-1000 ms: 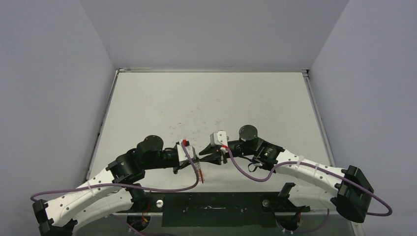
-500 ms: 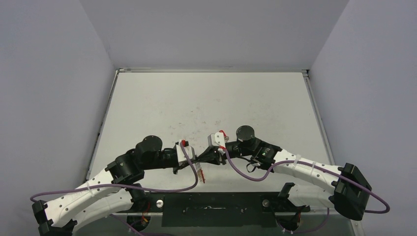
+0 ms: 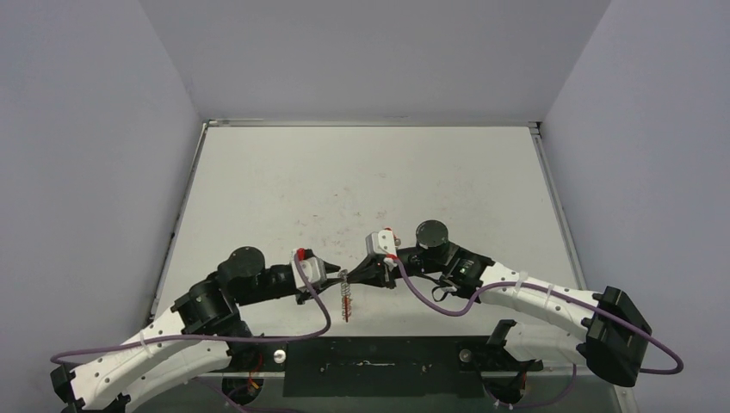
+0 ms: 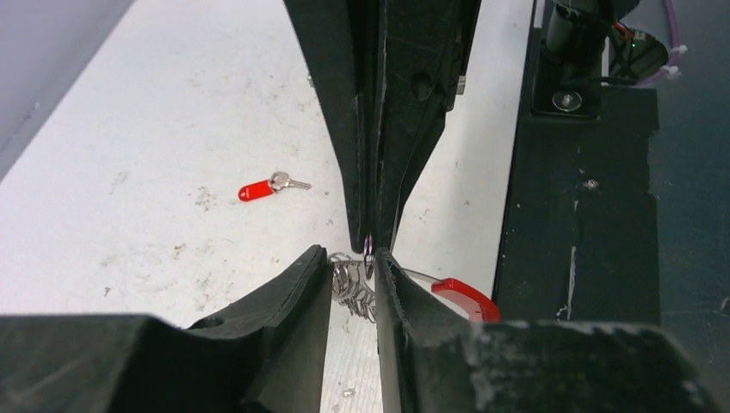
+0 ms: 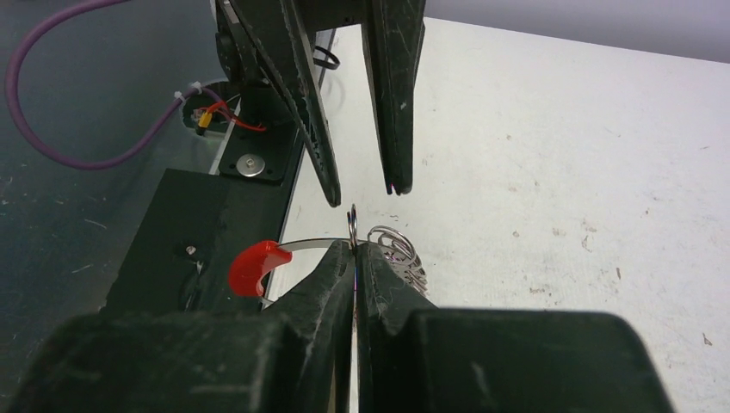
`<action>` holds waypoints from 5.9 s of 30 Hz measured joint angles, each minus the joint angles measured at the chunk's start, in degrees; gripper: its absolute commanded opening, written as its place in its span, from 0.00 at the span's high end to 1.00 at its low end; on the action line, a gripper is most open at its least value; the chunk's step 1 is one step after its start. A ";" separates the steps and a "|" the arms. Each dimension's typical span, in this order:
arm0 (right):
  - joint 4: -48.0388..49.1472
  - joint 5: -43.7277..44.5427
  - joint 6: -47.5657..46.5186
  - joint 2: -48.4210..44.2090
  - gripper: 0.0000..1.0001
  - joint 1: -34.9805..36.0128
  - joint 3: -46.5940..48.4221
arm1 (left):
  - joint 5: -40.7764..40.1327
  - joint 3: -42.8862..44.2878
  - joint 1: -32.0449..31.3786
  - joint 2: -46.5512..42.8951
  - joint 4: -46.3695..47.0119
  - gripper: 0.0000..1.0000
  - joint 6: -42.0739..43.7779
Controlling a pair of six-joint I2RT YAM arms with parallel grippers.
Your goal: Put the keys on the keyring
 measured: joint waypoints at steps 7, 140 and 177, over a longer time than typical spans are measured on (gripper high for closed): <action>3.15 0.02 2.69 -1.57 1.00 0.00 -1.18 | -3.32 -10.49 0.00 -12.28 7.04 0.75 -1.92; 4.15 0.94 3.78 -1.88 1.00 -0.07 -1.60 | -3.30 -20.06 -0.09 -11.47 24.90 0.81 -9.27; 3.28 10.19 6.75 -7.04 0.00 -1.20 -2.64 | -3.61 -20.06 -0.04 -11.76 24.83 1.00 -10.29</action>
